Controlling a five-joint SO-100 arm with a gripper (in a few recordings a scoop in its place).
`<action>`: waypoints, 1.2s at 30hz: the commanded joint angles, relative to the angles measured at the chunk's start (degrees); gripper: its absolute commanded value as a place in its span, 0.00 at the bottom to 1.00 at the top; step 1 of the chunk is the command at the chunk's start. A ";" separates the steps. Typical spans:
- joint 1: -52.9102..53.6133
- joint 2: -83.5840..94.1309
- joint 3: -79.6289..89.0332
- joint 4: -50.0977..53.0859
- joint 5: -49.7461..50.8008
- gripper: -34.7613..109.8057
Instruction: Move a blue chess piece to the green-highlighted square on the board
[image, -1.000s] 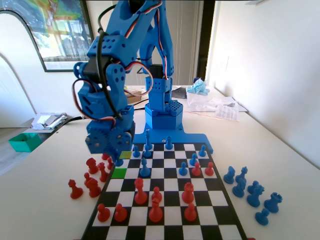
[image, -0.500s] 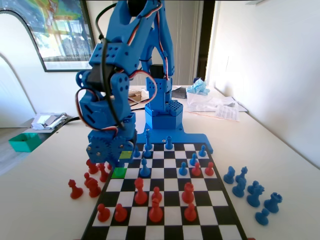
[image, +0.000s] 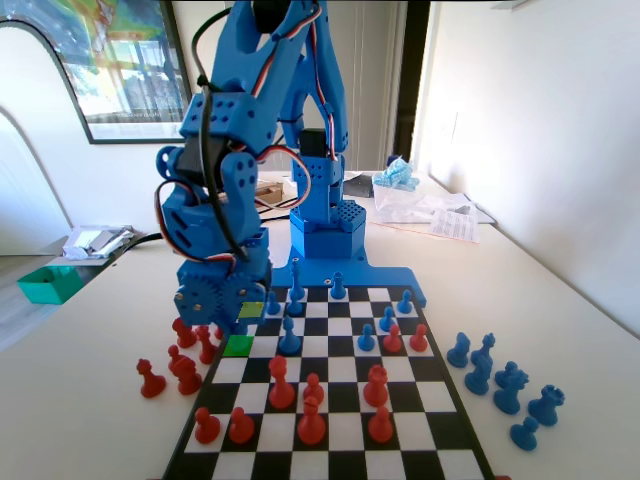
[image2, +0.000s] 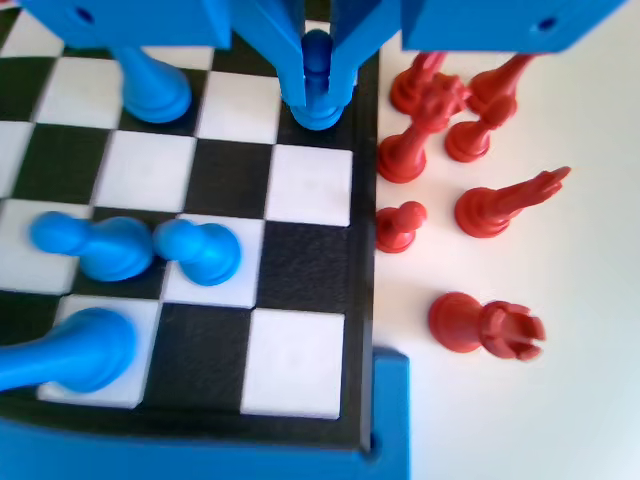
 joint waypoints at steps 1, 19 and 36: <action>0.70 2.20 0.44 -0.88 -0.18 0.28; -0.18 6.94 0.00 3.60 0.35 0.33; -5.10 30.85 -9.67 28.39 5.19 0.31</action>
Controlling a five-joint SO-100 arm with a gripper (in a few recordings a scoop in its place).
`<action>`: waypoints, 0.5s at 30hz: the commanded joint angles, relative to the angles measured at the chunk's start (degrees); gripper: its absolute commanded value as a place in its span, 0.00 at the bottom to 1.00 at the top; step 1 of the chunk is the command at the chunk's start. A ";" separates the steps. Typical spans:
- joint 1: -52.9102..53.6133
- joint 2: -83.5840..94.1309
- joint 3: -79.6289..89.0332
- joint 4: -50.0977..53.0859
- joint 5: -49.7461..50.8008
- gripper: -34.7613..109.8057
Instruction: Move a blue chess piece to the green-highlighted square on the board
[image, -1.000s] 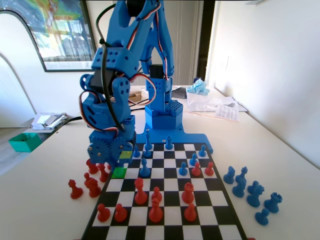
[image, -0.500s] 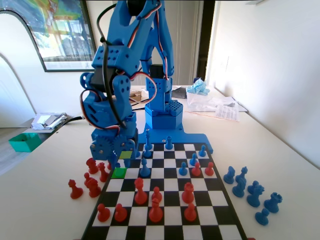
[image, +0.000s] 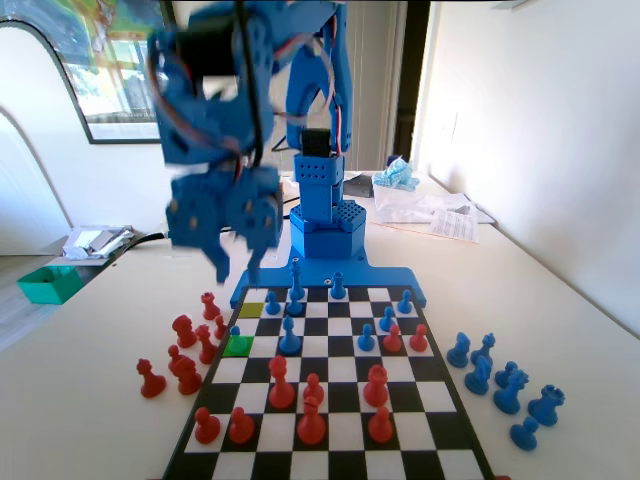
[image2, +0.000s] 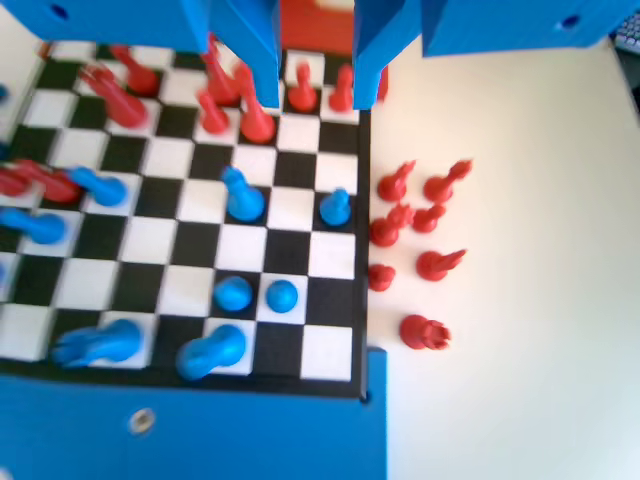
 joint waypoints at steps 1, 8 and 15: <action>-0.44 9.76 -4.48 5.80 0.44 0.31; -3.16 22.50 -5.19 15.56 2.55 0.31; -7.12 35.68 -1.41 19.25 6.68 0.30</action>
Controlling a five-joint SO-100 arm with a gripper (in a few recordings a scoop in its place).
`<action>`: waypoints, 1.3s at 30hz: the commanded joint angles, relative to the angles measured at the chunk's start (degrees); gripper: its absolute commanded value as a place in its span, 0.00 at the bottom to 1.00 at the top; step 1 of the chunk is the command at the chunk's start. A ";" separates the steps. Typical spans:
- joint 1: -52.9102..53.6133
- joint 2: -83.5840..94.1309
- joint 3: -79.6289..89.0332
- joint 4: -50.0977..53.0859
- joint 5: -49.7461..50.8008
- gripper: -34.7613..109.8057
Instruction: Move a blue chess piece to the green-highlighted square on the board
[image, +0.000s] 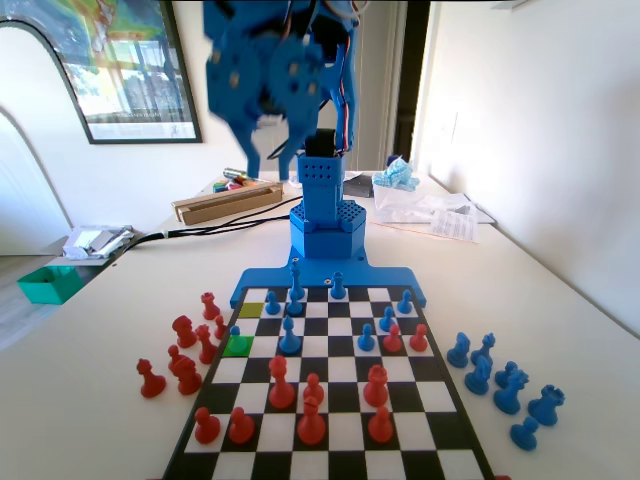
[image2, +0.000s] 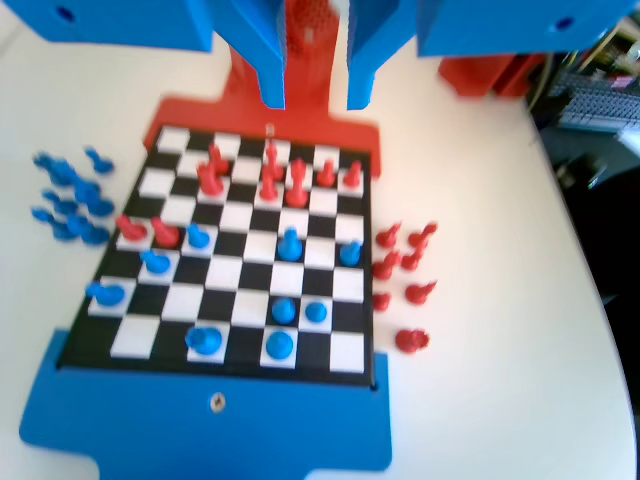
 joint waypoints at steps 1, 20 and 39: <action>-1.76 9.67 0.44 2.02 1.58 0.29; -9.67 35.42 5.10 13.01 5.10 0.25; -12.66 49.57 12.48 8.88 7.56 0.25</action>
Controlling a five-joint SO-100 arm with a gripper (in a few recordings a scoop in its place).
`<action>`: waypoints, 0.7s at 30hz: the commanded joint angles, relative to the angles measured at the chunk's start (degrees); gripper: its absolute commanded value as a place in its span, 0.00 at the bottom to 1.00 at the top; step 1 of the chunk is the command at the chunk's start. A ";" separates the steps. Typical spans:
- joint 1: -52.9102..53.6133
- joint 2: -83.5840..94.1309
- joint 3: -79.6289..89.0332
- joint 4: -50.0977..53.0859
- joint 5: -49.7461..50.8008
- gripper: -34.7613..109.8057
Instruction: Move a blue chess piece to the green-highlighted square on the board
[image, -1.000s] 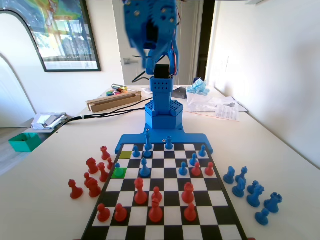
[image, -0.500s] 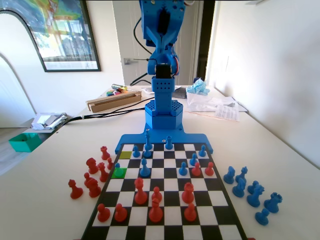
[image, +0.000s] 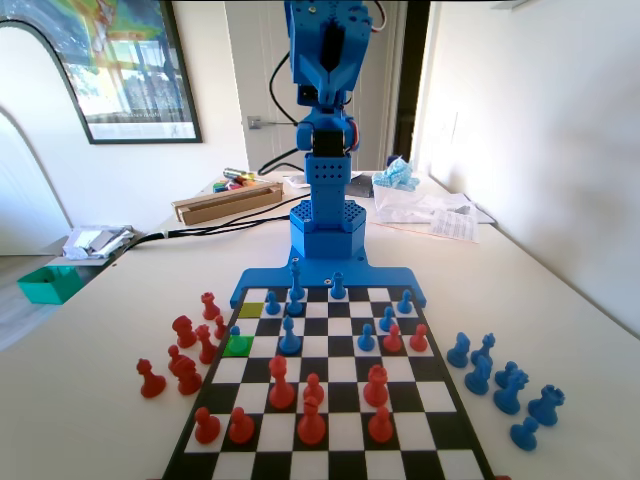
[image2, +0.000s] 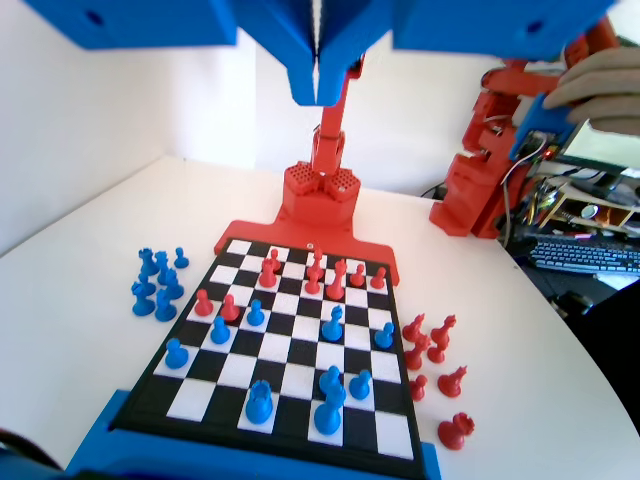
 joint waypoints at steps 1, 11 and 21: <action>-0.18 1.49 0.26 -0.97 -0.35 0.25; -1.14 1.49 0.26 -1.05 -0.44 0.25; -1.14 1.49 0.26 -1.05 -0.53 0.25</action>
